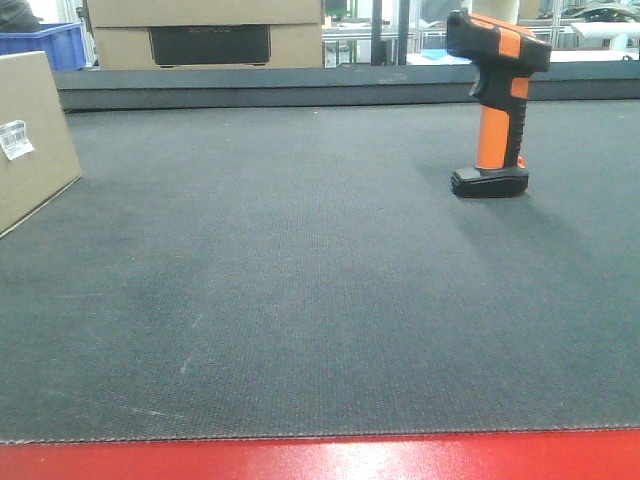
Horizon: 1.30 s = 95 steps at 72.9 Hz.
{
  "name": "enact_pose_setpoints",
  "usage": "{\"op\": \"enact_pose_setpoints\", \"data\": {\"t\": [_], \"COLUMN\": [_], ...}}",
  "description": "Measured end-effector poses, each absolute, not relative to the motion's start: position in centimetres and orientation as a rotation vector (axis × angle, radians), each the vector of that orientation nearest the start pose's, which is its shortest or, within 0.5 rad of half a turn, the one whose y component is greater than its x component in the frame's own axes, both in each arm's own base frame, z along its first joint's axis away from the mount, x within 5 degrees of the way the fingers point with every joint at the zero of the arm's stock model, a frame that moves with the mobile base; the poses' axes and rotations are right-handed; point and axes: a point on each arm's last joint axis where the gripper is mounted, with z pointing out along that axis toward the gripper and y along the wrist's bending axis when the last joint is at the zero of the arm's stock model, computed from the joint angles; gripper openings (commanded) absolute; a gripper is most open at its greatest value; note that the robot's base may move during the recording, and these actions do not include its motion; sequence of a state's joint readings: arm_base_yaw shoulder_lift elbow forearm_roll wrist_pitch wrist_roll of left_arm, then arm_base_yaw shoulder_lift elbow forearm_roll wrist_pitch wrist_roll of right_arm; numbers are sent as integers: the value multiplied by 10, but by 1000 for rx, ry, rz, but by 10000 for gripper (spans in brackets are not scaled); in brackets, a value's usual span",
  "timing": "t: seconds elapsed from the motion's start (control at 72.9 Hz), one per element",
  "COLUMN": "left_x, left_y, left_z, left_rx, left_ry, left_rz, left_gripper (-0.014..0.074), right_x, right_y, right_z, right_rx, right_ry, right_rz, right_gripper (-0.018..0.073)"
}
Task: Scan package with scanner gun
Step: 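Lower the left gripper over the cardboard box and close on it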
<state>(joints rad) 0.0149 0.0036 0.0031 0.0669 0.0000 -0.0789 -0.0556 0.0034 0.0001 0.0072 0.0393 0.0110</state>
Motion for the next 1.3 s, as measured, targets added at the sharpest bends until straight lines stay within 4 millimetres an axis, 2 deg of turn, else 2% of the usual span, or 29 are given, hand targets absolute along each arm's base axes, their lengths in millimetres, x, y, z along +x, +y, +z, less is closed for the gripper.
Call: {"op": "enact_pose_setpoints", "data": {"t": [0.604, 0.7, 0.768, 0.878, 1.015, 1.166, 1.304], "left_x": [56, 56, 54, 53, 66, 101, 142], "left_y": [1, 1, 1, 2, 3, 4, 5], "left_z": [215, 216, 227, 257, 289, 318, 339], "left_rx": [-14, -17, -21, -28, -37, -51, -56], "left_ry": [1453, 1494, 1509, 1559, 1672, 1835, 1957], "left_rz": [6, 11, 14, 21, 25, 20, 23], "left_gripper": [-111, -111, -111, -111, -111, -111, -111], "right_x": [57, 57, 57, 57, 57, 57, 57], "right_y": [-3, -3, -3, -3, -3, -3, -3], "right_z": [209, 209, 209, 209, 209, 209, 209], "right_rx": [56, 56, 56, 56, 56, 56, 56], "right_ry": [1525, 1525, 1525, 1525, 1525, 1525, 1525], "right_rz": [-30, -30, -30, -30, -30, -30, -30], "right_gripper": [-168, -168, -168, -168, -168, -168, -168]}}
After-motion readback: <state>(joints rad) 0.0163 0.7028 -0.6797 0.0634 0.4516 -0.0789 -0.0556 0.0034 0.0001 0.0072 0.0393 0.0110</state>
